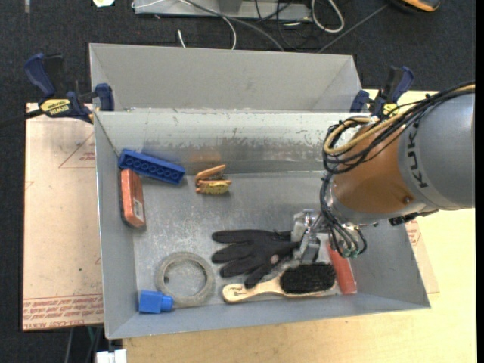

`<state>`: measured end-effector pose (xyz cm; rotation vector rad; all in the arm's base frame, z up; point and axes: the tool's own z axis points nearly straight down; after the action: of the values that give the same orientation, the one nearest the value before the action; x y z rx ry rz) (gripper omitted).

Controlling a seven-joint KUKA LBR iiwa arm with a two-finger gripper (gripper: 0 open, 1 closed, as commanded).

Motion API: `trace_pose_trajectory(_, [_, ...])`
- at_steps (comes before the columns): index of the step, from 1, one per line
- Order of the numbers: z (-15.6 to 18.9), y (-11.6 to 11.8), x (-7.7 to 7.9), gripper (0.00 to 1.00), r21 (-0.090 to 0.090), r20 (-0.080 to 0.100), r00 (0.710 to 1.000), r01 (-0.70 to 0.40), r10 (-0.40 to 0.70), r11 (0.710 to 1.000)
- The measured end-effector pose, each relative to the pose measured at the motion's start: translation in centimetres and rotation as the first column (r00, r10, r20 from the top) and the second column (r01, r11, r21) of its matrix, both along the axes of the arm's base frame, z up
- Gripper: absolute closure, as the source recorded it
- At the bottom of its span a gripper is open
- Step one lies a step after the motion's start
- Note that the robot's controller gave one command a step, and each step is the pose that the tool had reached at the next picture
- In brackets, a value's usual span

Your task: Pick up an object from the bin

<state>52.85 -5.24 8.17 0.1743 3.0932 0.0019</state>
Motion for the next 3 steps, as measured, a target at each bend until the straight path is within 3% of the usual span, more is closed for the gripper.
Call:
trace_pose_trajectory(2, [-0.4, -0.2, 0.0, 1.0, 0.001, 0.004, 1.0, -0.021, 0.021, 1.0])
trace_pose_trajectory(3, [-0.5, -0.9, -2.5, 1.0, 0.003, 0.031, 0.999, 0.041, -0.041, 0.999])
